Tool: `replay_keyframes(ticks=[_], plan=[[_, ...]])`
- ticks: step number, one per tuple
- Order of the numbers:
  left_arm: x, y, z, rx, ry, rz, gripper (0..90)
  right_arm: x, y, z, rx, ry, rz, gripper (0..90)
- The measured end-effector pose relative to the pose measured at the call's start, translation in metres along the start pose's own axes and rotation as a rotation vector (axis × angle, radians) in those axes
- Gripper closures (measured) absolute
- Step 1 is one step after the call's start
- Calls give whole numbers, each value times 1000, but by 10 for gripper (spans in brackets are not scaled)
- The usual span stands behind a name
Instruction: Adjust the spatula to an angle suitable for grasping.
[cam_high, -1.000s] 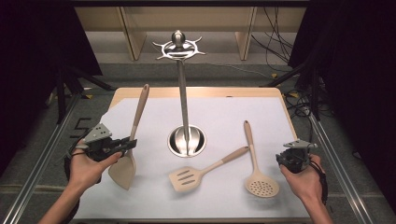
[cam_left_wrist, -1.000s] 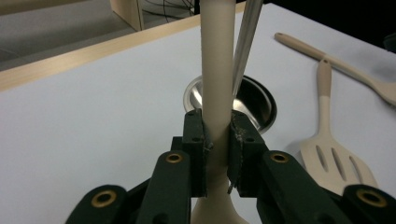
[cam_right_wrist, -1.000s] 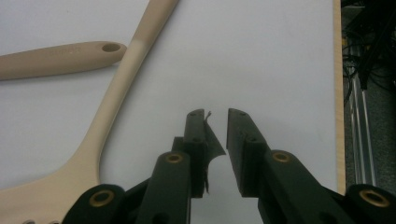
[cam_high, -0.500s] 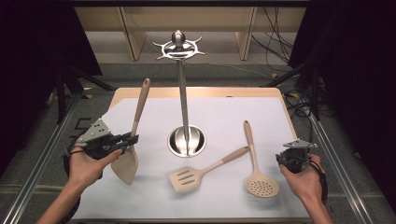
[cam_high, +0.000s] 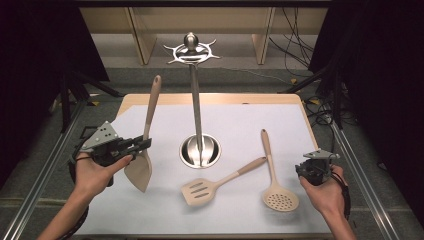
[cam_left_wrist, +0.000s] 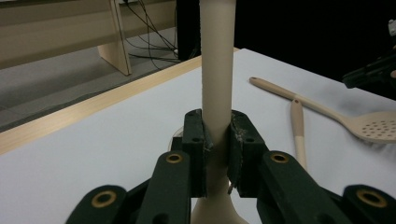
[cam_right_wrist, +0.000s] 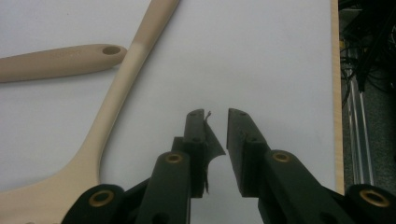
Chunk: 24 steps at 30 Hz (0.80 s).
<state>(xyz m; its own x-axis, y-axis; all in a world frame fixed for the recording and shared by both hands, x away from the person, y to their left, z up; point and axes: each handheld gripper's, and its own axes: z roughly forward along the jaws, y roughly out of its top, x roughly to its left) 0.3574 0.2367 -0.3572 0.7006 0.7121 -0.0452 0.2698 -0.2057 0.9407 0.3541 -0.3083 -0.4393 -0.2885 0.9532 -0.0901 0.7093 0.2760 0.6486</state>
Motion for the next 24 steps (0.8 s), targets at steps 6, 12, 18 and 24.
replay_keyframes(ticks=[6,12,18,24], plan=[[0,8,0,-28,-9,4,780,0,0,0,0,-1,-1,784],[-2,17,-1,-41,-15,13,780,1,0,-1,-2,-33,-6,784],[-2,25,-1,-59,-22,27,780,4,0,-1,4,-21,27,784],[-2,30,-3,-70,-21,31,780,2,0,-1,4,-19,15,785]])
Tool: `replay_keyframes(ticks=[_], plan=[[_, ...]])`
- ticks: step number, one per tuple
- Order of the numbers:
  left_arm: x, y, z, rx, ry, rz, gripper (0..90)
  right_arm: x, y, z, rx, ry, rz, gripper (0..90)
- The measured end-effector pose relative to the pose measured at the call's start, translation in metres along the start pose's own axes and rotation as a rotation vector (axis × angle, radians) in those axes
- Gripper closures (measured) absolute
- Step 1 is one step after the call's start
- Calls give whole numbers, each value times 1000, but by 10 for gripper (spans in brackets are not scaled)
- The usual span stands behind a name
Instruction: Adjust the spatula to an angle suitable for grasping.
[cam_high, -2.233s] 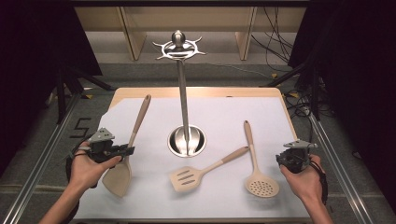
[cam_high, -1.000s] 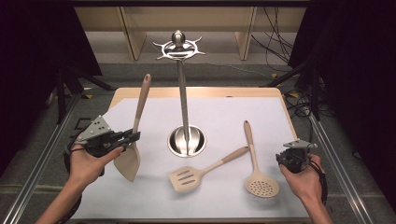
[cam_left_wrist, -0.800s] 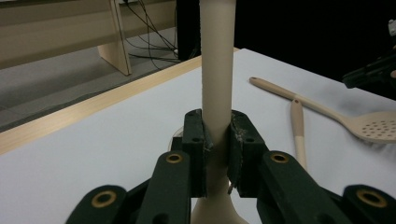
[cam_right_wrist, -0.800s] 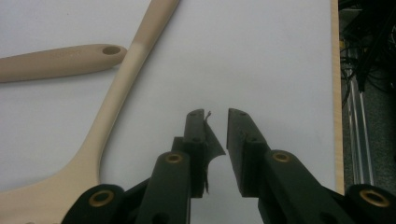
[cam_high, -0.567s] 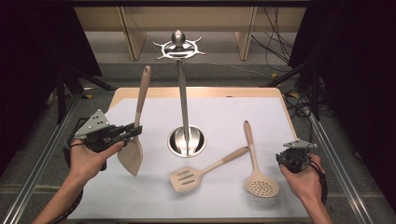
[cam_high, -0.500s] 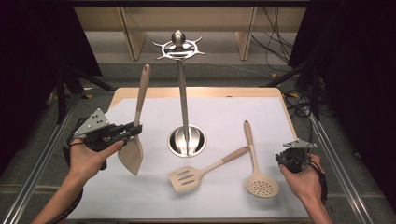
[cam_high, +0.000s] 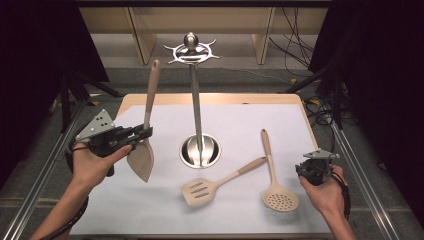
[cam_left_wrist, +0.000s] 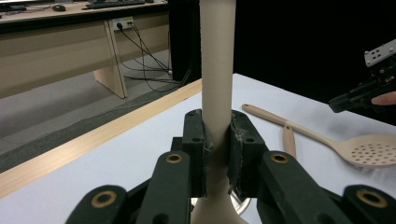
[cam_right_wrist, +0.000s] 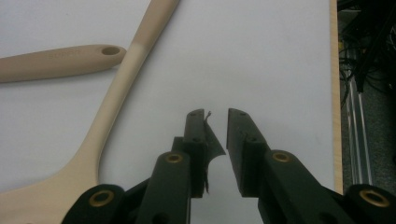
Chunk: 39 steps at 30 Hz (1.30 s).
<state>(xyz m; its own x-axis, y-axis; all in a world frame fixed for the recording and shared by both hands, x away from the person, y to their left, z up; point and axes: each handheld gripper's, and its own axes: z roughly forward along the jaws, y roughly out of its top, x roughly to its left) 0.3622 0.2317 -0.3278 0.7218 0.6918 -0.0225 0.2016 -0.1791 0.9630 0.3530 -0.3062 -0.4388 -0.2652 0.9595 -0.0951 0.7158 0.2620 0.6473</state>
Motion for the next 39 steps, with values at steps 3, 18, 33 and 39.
replay_keyframes(ticks=[3,18,33,39], plan=[[0,2,0,-5,-2,4,780,-2,0,0,-7,-14,-25,785],[-5,6,7,5,-24,16,779,-1,0,0,-10,-13,-23,785],[-8,8,14,22,-33,34,780,-1,0,2,-9,5,-23,786],[-12,8,19,21,-32,32,779,-1,0,2,-9,5,-19,786]])
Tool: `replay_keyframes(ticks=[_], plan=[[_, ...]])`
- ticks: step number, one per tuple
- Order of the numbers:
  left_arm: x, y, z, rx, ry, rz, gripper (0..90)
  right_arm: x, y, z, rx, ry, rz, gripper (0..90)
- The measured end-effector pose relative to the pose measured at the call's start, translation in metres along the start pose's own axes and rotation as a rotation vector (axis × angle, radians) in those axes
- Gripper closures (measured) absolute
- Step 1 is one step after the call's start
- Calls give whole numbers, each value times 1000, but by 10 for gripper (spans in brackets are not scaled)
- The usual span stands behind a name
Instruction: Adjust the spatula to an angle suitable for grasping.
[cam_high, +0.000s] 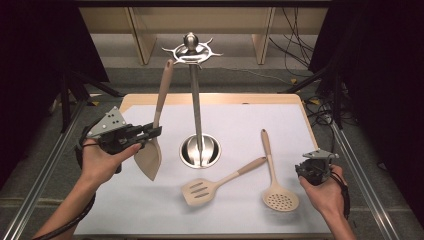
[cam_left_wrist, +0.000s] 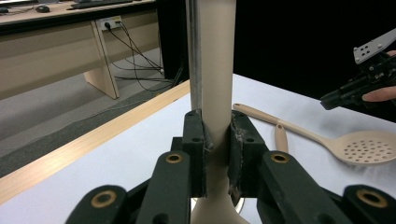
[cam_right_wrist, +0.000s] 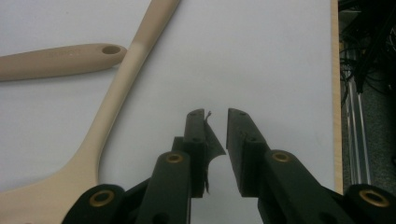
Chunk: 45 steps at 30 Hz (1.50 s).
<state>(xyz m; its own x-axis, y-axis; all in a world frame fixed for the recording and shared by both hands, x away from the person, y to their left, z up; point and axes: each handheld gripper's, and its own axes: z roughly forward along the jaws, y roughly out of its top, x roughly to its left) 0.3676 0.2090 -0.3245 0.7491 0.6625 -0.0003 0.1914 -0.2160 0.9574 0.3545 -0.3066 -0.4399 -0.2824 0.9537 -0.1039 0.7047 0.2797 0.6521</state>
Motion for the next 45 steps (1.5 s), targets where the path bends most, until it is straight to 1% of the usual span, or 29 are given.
replay_keyframes(ticks=[1,2,5,6,8,10,12,13,14,16,20,21,22,23,27,28,29,30,34,35,36,37,38,39,41,42,43,44,45], plan=[[0,0,1,-1,-1,2,779,0,0,0,-4,-11,-4,786],[-1,0,2,-1,-5,4,779,0,0,0,-6,-10,-6,786],[-2,1,5,4,4,3,779,0,0,0,-2,-3,-3,786],[-1,1,6,-2,10,24,779,0,0,0,0,3,-2,786],[-1,2,8,-1,17,29,779,0,0,0,1,1,1,786],[-2,2,9,-1,21,20,779,0,0,0,1,2,-1,786],[-2,2,11,2,23,29,779,-1,0,0,7,8,-3,787],[-2,2,13,0,25,21,779,0,0,1,2,1,0,786],[-2,2,14,3,29,24,779,0,0,1,-1,-2,-3,786],[-2,2,17,0,34,23,779,-1,0,0,9,8,-3,786],[-2,2,22,6,41,20,779,-1,0,0,3,0,-1,786],[-3,2,24,6,42,11,779,-1,0,0,3,0,1,786],[-3,2,26,6,41,13,778,-1,0,0,8,-2,0,786],[-4,2,27,6,42,2,778,0,0,0,3,-1,3,786],[-4,2,34,10,45,-11,777,0,0,0,3,0,0,786],[-4,2,36,11,44,-13,777,0,-1,0,2,1,11,786],[-4,2,38,11,45,-16,777,0,0,0,0,-17,-5,786],[-4,2,39,15,46,-13,777,-1,0,-1,7,-23,-9,786],[-4,2,45,20,47,-22,777,-1,0,-1,8,-22,-8,786],[-4,2,46,18,46,-15,776,-1,0,-1,7,-22,-8,786],[-5,2,48,19,46,-23,776,0,0,0,4,-21,-7,786],[-5,2,49,19,47,-24,776,2,-1,0,11,-1,23,786],[-4,2,49,21,45,-18,776,2,-1,0,12,-1,26,786],[-5,2,51,21,46,-26,776,-1,0,-1,8,-22,-9,786],[-5,2,53,21,46,-25,776,-1,0,-1,7,-22,-10,786],[-5,2,54,22,45,-25,776,2,-1,0,11,-2,23,785],[-5,3,55,21,44,-24,776,0,-1,0,0,-17,-6,785],[-5,2,56,20,45,-31,776,2,-1,0,11,-1,24,785],[-5,3,56,21,45,-26,776,2,-1,0,14,-9,26,785]])
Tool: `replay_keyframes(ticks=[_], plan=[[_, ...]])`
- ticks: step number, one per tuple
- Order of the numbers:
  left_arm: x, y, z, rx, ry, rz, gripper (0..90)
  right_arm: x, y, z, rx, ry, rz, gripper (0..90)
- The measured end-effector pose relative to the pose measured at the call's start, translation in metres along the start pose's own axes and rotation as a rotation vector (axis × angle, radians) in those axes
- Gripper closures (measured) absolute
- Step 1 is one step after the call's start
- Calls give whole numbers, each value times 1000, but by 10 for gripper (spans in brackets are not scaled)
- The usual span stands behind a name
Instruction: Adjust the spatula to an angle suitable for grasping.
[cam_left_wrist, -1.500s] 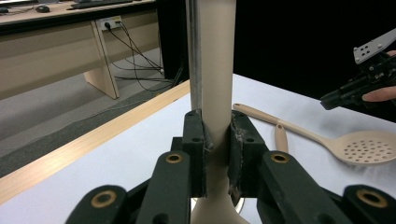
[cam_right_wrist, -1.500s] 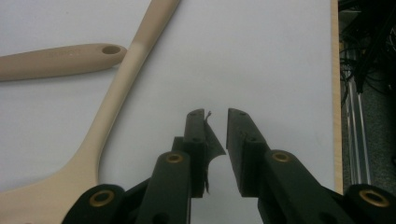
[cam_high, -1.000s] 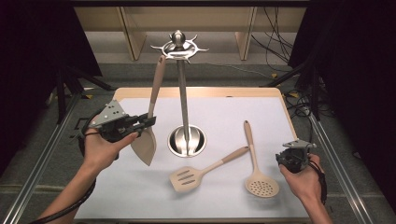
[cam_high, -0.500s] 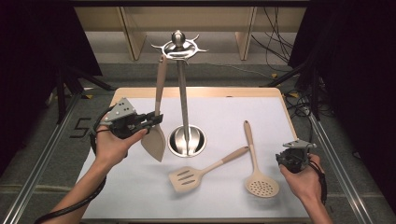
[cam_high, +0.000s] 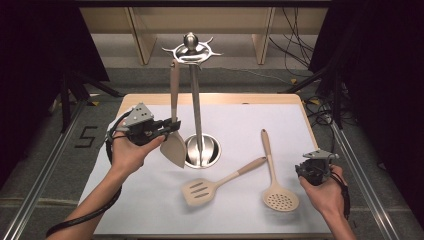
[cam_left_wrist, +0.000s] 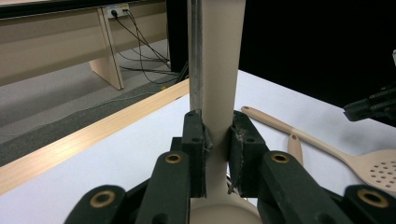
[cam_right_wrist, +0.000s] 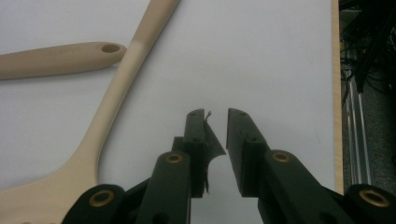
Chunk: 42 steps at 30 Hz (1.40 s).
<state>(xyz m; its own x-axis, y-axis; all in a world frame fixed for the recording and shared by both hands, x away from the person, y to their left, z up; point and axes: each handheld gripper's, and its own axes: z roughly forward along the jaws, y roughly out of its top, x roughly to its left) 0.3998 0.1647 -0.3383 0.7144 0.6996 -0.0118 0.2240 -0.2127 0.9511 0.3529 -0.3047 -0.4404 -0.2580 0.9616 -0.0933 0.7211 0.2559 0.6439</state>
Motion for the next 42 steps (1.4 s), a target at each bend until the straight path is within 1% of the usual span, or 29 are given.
replay_keyframes(ticks=[5,6,7,8,9,10,11,12,13,14,22,23,24,25,26,27,28,29,30,31,32,34,35,36,38,39,40,41,42], plan=[[0,1,3,3,0,-3,775,0,0,0,-5,4,0,785],[0,1,4,-1,-1,-1,775,1,0,0,-3,12,3,785],[-1,0,5,-2,-1,-8,775,1,0,0,-1,14,4,785],[-1,1,5,-3,-2,-9,775,1,0,0,-1,-6,-7,785],[-1,1,6,-1,-2,-8,775,1,0,0,1,0,-2,784],[-1,1,7,-1,-1,-9,775,0,0,0,-4,2,-12,784],[-1,1,7,-2,-1,-9,775,-2,0,1,-10,5,-37,784],[-1,1,8,-2,-3,-9,775,-2,0,0,-14,-5,-42,784],[-1,1,8,-1,-2,-8,775,-2,0,0,-13,-5,-42,784],[-1,1,9,-3,-3,-7,775,0,0,0,-9,7,-7,783],[-3,2,14,-2,-6,-17,774,0,0,0,-4,10,-8,780],[-2,2,14,1,-8,-14,774,1,-1,0,1,20,1,779],[-3,2,15,1,-9,-15,774,1,-1,1,-1,15,2,779],[-3,3,16,-1,-10,-16,774,-2,0,1,-13,11,-31,778],[-3,3,16,1,-8,-19,774,-1,0,0,-5,-4,-12,777],[-3,3,16,2,-9,-18,773,-3,0,1,-10,18,-30,776],[-3,3,17,2,-8,-18,773,-2,0,1,-11,9,-28,775],[-3,3,17,0,-8,-19,773,-1,0,1,1,6,-5,775],[-3,3,17,0,-8,-20,773,-2,0,2,-12,8,-30,774],[-3,3,17,0,-8,-20,772,-2,0,2,-16,2,-31,774],[-3,3,17,0,-8,-21,771,-1,0,1,-7,-5,-14,774],[-3,3,17,2,-10,-22,770,-1,0,1,-3,-5,-11,774],[-2,3,17,2,-12,-23,766,-1,0,1,-3,-3,-9,774],[-2,3,16,2,-13,-22,762,-2,0,2,-11,8,-28,774],[-2,2,14,-2,-15,-22,741,-3,0,2,-11,7,-27,774],[-3,2,12,-6,-13,-25,725,-2,0,1,2,5,-6,774],[-4,2,10,-11,-13,-20,709,-2,0,0,4,-3,-2,774],[-4,2,8,-14,-17,-23,693,-4,0,1,-6,1,-21,773],[-5,2,6,-17,-22,-26,679,-4,0,1,-10,-11,-11,773]])
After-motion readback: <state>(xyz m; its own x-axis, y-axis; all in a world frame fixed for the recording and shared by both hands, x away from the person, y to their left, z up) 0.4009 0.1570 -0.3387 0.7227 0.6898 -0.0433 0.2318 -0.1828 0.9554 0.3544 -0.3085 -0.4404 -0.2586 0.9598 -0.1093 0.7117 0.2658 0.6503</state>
